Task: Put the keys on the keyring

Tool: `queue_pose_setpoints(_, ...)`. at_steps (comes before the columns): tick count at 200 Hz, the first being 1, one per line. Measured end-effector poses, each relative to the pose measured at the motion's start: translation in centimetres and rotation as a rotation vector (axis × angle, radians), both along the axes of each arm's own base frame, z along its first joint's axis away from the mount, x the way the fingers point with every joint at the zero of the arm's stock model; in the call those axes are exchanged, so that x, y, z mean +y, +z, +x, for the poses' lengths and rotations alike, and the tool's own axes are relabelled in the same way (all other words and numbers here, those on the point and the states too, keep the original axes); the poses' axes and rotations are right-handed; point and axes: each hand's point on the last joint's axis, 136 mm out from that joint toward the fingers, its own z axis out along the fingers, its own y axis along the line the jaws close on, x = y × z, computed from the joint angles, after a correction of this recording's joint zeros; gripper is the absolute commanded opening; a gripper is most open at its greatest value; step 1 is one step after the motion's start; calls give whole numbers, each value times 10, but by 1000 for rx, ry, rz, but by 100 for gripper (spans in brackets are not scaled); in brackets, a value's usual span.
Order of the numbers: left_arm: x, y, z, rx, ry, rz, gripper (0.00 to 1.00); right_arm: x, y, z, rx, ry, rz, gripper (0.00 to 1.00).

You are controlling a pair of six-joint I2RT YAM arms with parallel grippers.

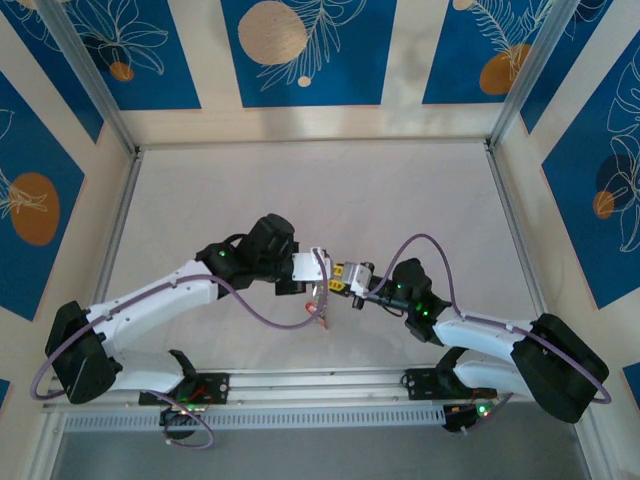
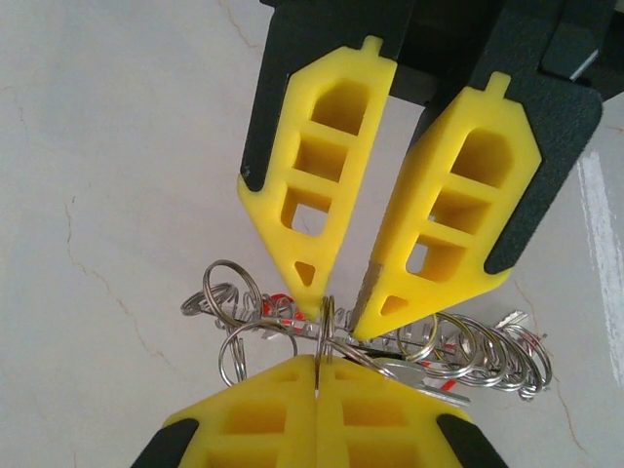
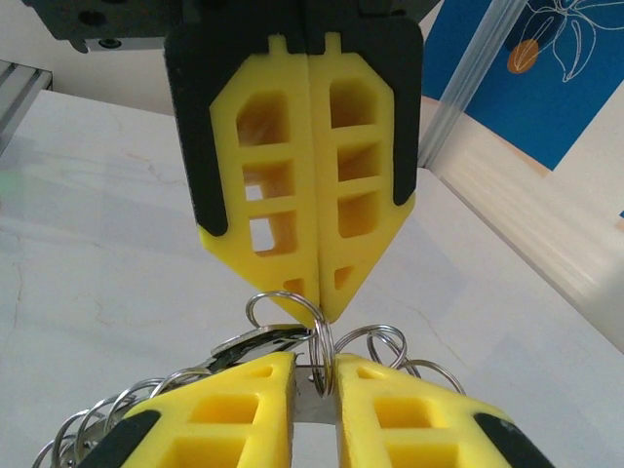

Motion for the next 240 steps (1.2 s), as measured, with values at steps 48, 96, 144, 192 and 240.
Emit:
queue_pose_setpoints(48,-2,0,-4,8,-27,-9,0,2,-5,3,23,-2,-3,4)
queue_pose_setpoints(96,-1,0,-5,3,-36,-8,0,3,-6,1,31,13,-2,0)
queue_pose_setpoints(144,-1,-1,-5,2,-41,-3,12,3,-5,0,31,19,-2,0)
queue_pose_setpoints(192,-3,-5,-5,18,-45,-1,19,2,-7,0,37,19,-8,0)
queue_pose_setpoints(240,-4,-7,-4,23,-45,4,16,2,-9,-1,44,19,-14,0)
